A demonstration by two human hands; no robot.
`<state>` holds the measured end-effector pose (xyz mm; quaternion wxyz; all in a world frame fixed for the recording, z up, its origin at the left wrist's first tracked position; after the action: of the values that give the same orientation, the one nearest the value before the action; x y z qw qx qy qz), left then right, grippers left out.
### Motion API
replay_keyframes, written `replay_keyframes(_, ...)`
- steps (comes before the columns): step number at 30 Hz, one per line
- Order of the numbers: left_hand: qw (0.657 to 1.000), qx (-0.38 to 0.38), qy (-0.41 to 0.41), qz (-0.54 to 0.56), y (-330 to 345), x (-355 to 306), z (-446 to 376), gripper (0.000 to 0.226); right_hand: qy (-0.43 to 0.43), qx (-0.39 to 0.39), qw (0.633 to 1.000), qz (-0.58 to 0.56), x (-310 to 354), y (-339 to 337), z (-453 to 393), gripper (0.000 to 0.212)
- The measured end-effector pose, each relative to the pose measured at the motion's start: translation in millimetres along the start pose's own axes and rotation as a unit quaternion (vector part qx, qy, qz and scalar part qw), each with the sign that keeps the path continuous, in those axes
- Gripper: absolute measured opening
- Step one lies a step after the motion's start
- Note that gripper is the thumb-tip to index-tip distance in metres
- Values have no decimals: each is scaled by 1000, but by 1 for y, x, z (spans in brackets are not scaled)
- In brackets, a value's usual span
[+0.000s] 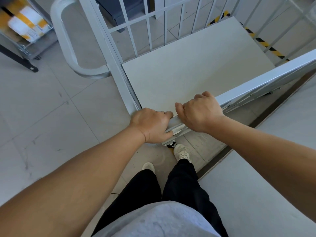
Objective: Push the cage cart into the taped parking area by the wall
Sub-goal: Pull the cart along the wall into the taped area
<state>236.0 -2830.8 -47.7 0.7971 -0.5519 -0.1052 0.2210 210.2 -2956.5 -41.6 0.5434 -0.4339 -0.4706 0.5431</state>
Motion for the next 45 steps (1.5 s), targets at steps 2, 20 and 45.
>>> replay_keyframes(2,1000,1,1,0,0,1,1,35,9,4,1000,9,0,0,0,50)
replay_keyframes(20,997,-18,16,70,0,8,2,33,115,35,992,34,5,-9,-5,52)
replay_keyframes(45,981,-139,123,49,-45,141,48,51,379,9,882,-280,116,-46,-70,42)
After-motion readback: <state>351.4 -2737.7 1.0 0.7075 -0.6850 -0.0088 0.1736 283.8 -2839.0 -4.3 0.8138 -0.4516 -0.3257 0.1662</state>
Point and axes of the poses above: each hand's wrist, its own z-axis away from the middle knuckle, its own y-axis out of the palm, x = y × z, the point moved 4 cm from there along -z, towards the middle knuckle, and after that the axes turned 8 degrees about y, right-handed, at the moved point
